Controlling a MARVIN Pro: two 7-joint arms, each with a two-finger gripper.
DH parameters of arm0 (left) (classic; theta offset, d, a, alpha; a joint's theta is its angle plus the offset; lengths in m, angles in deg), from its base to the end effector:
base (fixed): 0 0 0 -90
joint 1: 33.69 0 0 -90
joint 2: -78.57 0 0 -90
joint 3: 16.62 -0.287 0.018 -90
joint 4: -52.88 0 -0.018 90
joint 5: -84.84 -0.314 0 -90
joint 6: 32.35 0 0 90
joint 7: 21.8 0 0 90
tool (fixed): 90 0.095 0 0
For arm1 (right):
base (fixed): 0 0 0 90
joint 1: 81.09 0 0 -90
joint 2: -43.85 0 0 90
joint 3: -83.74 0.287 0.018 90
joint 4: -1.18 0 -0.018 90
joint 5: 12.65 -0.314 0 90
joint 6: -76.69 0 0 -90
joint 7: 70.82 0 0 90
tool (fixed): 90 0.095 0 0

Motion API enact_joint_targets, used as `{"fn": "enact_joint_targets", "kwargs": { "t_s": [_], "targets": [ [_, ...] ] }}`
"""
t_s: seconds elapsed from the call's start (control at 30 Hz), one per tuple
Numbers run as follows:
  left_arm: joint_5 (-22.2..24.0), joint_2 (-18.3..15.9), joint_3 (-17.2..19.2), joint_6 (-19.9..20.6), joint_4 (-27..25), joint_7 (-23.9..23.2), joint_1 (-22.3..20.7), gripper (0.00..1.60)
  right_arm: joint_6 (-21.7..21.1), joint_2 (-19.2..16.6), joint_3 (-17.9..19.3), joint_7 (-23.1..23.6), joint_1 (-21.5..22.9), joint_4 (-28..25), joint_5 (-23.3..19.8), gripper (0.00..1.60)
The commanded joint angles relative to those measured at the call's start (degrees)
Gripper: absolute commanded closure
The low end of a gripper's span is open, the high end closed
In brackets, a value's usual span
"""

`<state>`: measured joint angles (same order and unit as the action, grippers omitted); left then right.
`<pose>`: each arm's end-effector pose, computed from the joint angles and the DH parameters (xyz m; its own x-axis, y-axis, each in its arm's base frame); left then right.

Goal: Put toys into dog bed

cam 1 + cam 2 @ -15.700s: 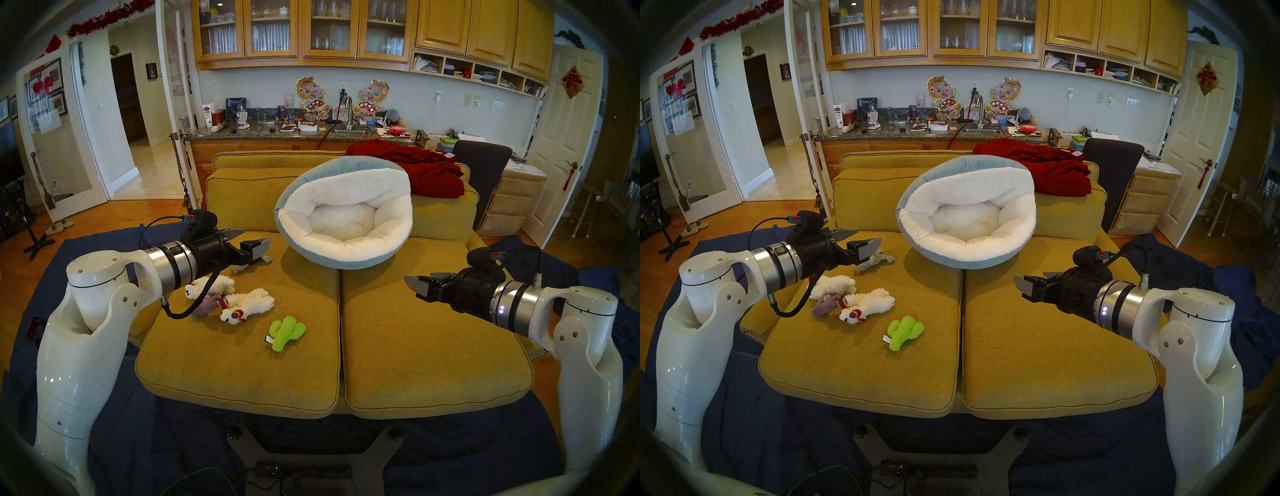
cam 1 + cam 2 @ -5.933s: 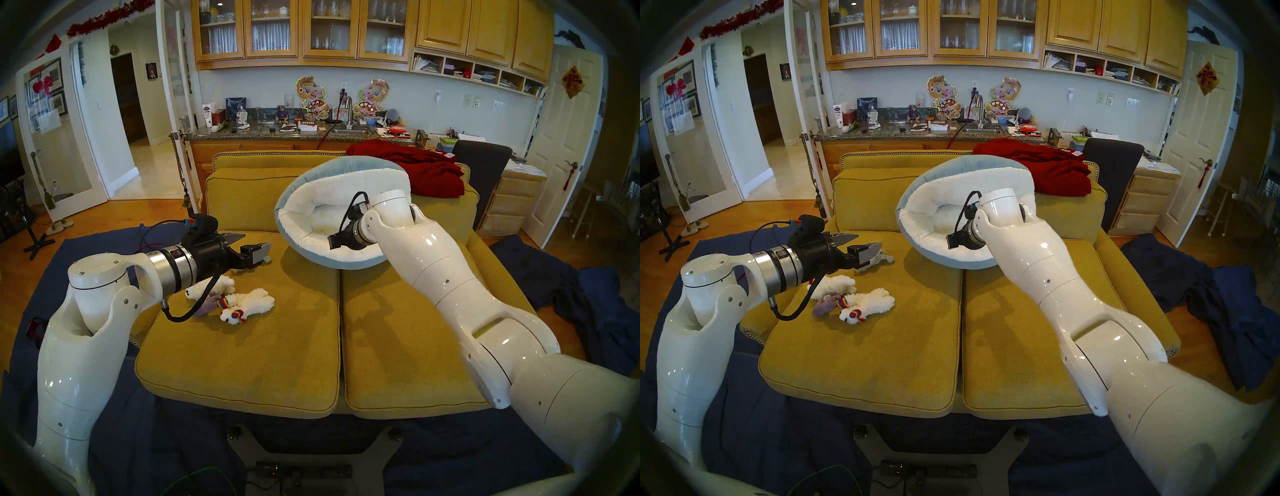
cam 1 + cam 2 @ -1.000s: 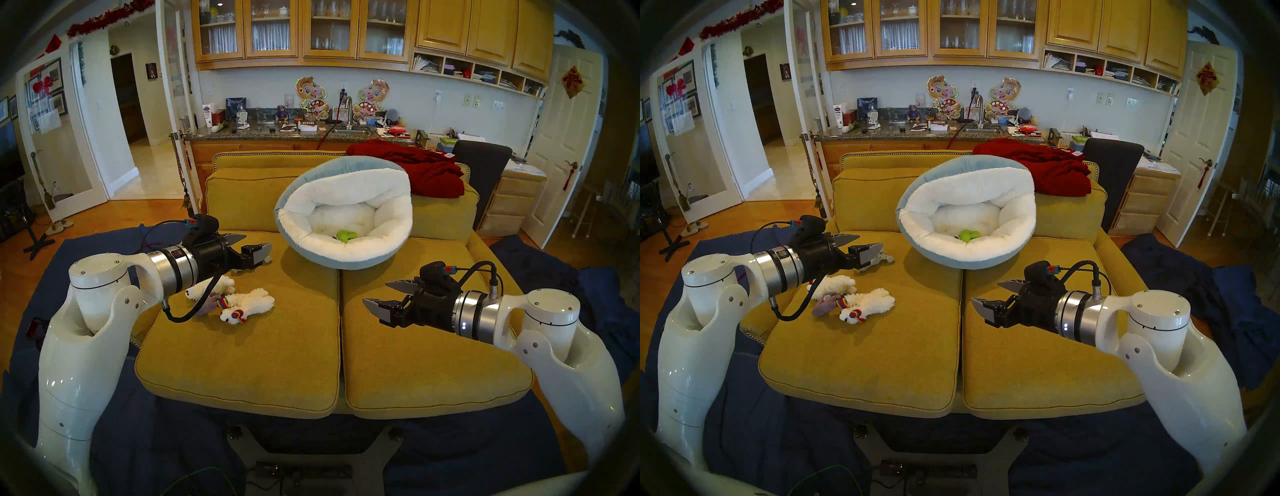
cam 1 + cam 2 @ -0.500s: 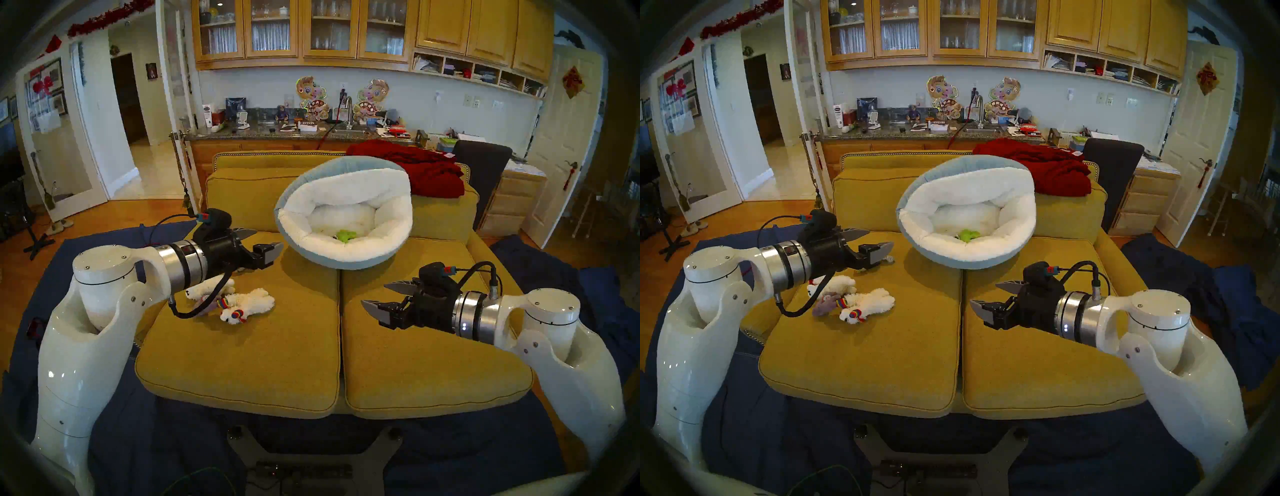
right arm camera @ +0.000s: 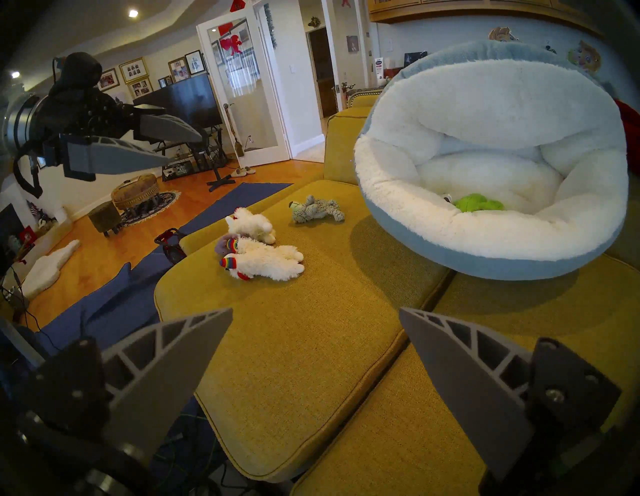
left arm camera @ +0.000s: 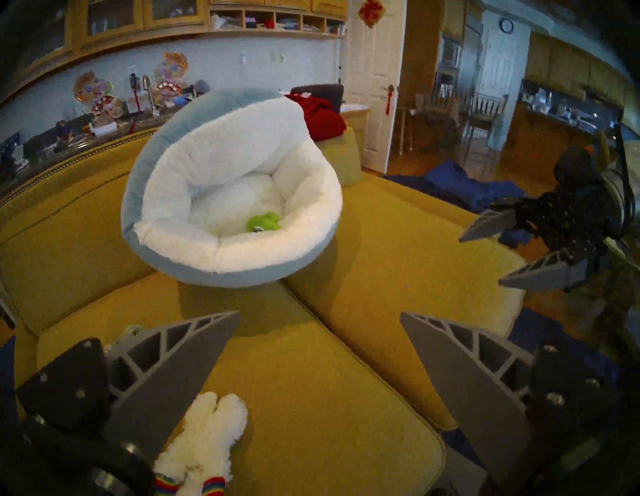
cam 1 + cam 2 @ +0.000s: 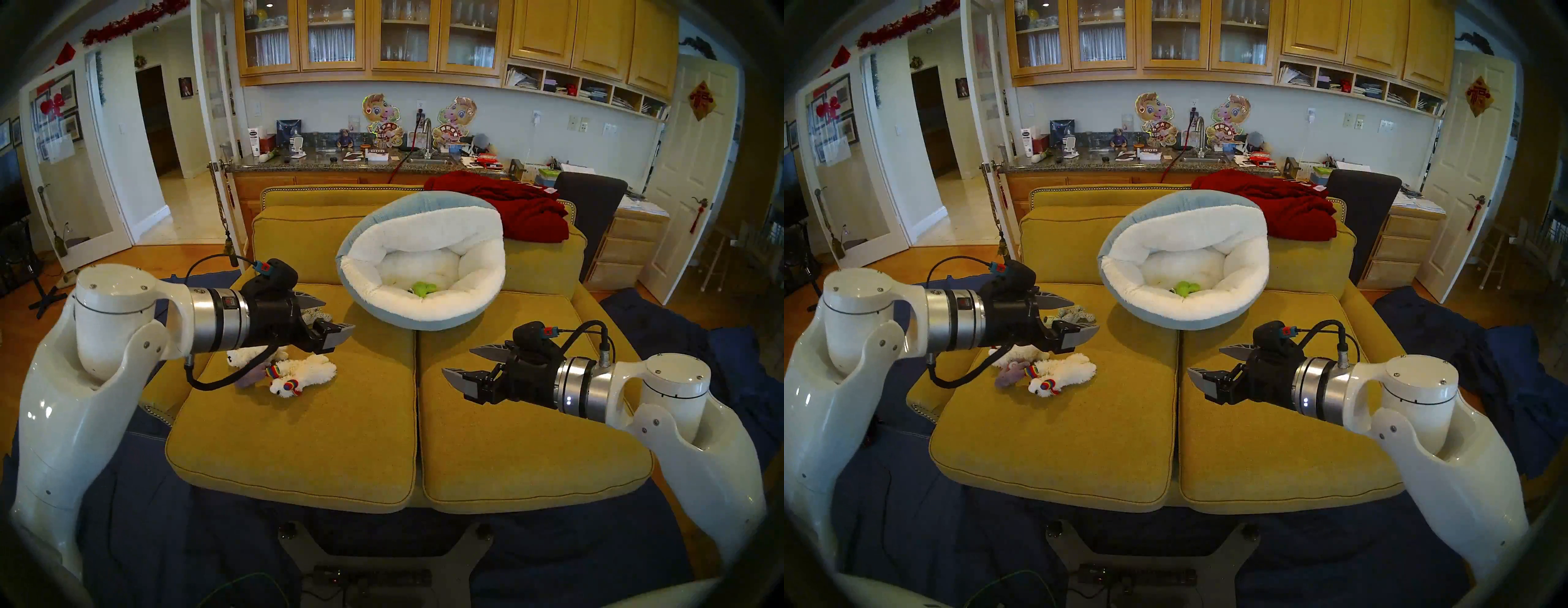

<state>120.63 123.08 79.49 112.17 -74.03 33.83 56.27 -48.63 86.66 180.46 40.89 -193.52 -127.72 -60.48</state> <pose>0.3354 0.0408 -0.1035 0.3295 -0.3531 0.8756 -0.7288 -0.6847 -0.0019 0.2911 -0.0329 -0.1852 0.4081 0.1625 0.8984 0.6804 -0.7103 -0.1806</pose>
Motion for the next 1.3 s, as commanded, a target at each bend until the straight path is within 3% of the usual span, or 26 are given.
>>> {"fn": "enact_joint_targets", "kwargs": {
  "t_s": [0.0, 0.2, 0.53, 0.97, 1.27],
  "targets": [
    [0.9, -4.7, 0.4, 0.5, 3.1, -3.5, -5.8, 0.0, 0.5, 0.1, 0.7, -0.1, 0.9, -0.9, 0.0, 0.0],
    [-1.0, -7.8, -2.4, 0.2, 7.0, -5.1, -6.9, 0.0, 0.5, 0.1, 0.7, -0.1, 0.9, -0.9, 0.0, 0.0],
    [-7.0, -11.8, -6.3, -4.6, 10.0, -5.3, -5.6, 0.0, 0.5, 0.1, 0.7, -0.1, 0.9, -0.9, 0.0, 0.0],
    [-11.8, -11.3, -11.3, -7.4, 15.8, -5.1, -7.8, 0.0, 0.5, 0.1, 0.7, -0.1, 0.9, -1.0, 0.0, 0.0],
    [-16.5, -9.2, -20.0, -8.7, 19.9, -4.8, -13.6, 0.0, 0.5, 0.1, 0.7, -0.1, 0.9, -0.9, -0.1, 0.0]
  ]
}}
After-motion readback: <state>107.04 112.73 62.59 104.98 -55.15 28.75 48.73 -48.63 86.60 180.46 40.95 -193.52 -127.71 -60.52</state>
